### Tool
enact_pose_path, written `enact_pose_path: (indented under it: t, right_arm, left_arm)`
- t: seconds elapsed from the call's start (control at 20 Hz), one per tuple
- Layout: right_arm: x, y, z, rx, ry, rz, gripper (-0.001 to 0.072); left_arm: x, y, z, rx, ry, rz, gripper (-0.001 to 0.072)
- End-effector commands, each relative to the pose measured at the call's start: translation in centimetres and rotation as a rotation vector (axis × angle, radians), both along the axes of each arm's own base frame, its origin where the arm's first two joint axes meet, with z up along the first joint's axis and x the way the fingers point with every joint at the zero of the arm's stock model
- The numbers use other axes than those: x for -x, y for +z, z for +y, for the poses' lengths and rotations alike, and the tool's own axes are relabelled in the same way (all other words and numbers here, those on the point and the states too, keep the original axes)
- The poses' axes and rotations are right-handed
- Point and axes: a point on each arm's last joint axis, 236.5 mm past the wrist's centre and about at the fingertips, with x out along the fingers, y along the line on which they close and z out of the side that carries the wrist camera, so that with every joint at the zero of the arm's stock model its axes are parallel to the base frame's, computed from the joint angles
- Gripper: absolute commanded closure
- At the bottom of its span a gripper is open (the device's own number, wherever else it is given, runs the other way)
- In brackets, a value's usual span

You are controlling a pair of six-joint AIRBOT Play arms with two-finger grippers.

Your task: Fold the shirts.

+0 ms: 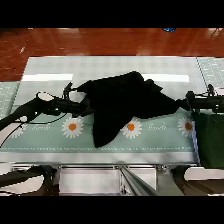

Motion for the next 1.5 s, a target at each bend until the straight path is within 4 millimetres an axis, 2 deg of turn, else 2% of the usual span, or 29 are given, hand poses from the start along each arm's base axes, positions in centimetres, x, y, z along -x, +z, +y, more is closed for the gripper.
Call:
enact_pose_path:
  t: [0.0, 0.05, 0.1, 0.2, 0.3, 0.4, 0.45, 0.55, 0.65, 0.7, 0.8, 0.9, 1.05, 1.15, 1.3, 1.4, 1.45]
  right_arm:
    - [-2.5, 3.2, 2.8, -0.066, 0.100, -0.127, 0.0687]
    - [-3.4, 5.1, 3.3, -0.059, 0.150, -0.163, 0.0687]
    - [-4.6, 7.5, 3.6, -0.043, 0.189, -0.213, 0.0687]
    - [-7.7, 14.7, 3.5, 0.031, 0.220, -0.361, 0.0687]
    - [-9.7, 23.4, 3.3, 0.131, 0.230, -0.541, 0.0687]
    - [-9.8, 32.1, 3.5, 0.230, 0.224, -0.717, 0.0687]
    - [-9.1, 36.5, 3.7, 0.280, 0.216, -0.804, 0.0687]
    - [-6.6, 43.5, 4.4, 0.370, 0.200, -0.945, 0.0687]
    - [-3.0, 48.8, 5.1, 0.486, 0.191, -1.048, 0.0687]
    - [-1.0, 50.8, 5.4, 0.545, 0.174, -1.083, 0.0687]
    - [3.0, 53.5, 5.7, 0.667, 0.143, -1.122, 0.0687]
    - [7.0, 55.4, 5.8, 0.783, 0.108, -1.137, 0.0687]
    - [12.9, 56.1, 5.0, 0.943, 0.031, -1.080, 0.0687]
    - [16.3, 55.5, 4.9, 1.015, 0.023, -1.028, 0.0687]
    - [19.6, 55.0, 4.9, 1.063, -0.014, -0.987, 0.0687]
    - [20.1, 55.0, 5.5, 1.055, -0.005, -0.997, 0.0687]
    - [19.8, 54.5, 5.8, 1.035, 0.013, -0.989, 0.0687]
  left_arm:
    - [-1.3, 1.2, 0.3, 0.009, 0.011, -0.033, 0.0688]
    - [-2.5, 2.5, 0.5, 0.020, 0.018, -0.068, 0.0688]
    - [-4.2, 4.7, 1.0, 0.033, 0.030, -0.123, 0.0688]
    - [-8.0, 10.9, 2.2, 0.058, 0.055, -0.279, 0.0689]
    - [-11.2, 19.1, 3.7, 0.069, 0.090, -0.484, 0.0689]
    - [-12.5, 28.1, 5.1, 0.074, 0.115, -0.697, 0.0688]
    - [-12.4, 32.8, 5.7, 0.074, 0.124, -0.805, 0.0689]
    - [-10.6, 41.5, 6.7, 0.071, 0.139, -1.007, 0.0689]
    - [-7.4, 48.8, 7.8, 0.047, 0.153, -1.189, 0.0689]
    - [-5.6, 51.5, 8.4, 0.015, 0.156, -1.265, 0.0689]
    - [-1.7, 55.5, 9.6, -0.087, 0.157, -1.398, 0.0689]
    - [2.3, 58.6, 10.7, -0.198, 0.173, -1.510, 0.0689]
    - [7.7, 61.4, 12.5, -0.389, 0.241, -1.636, 0.0689]
    - [10.5, 62.0, 12.9, -0.454, 0.274, -1.664, 0.0689]
    - [13.4, 61.9, 12.7, -0.510, 0.270, -1.681, 0.0689]
    - [13.4, 60.3, 12.4, -0.521, 0.228, -1.627, 0.0689]
    - [12.6, 59.0, 12.5, -0.516, 0.213, -1.570, 0.0689]
